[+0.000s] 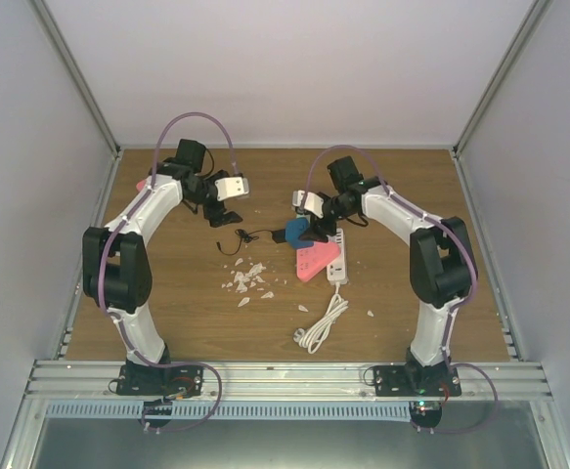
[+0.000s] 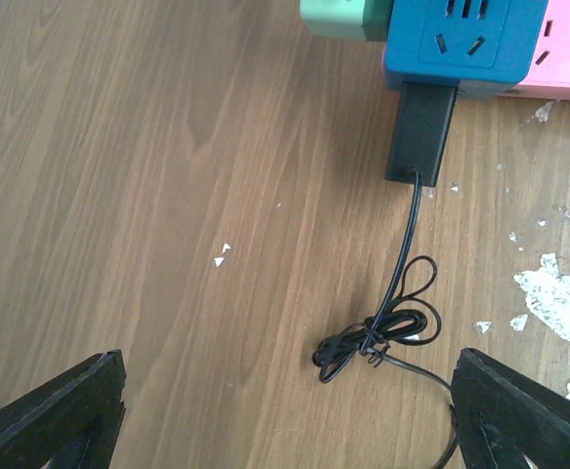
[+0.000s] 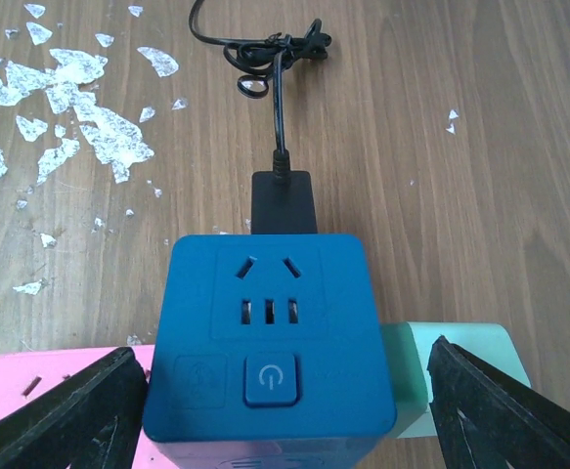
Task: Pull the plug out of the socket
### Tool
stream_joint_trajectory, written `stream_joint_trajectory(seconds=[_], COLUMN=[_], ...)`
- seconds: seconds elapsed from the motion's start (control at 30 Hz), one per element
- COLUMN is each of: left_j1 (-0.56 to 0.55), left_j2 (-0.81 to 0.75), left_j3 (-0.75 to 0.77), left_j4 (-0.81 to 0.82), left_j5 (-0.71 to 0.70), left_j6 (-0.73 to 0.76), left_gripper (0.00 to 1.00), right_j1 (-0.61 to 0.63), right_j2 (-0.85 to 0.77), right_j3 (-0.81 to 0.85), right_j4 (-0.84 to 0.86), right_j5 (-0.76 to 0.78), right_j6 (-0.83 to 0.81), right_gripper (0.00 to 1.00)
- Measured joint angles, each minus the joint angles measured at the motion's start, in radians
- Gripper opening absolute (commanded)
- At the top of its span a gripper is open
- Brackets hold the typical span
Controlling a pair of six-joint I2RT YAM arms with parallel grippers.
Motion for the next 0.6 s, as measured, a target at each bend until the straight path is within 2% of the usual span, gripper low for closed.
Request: stream_joint_trajectory(seconds=[0.3,0.6], left_j1=[-0.005,-0.016], left_j2=[-0.002,-0.002], left_j3=[-0.010,-0.026], left_j4=[0.025,0.039], left_j5=[0.021,0.063], left_j6=[-0.026,-0.056], left_gripper=[0.90,0.89], right_j1=[0.021,0.033], right_j2=[0.032,0.042], right_j3=[0.037,0.039], right_j4=[-0.032,-0.040], right_j5=[0.041,0.056], right_j6=[-0.013,-0.034], right_gripper=[0.74,0.58])
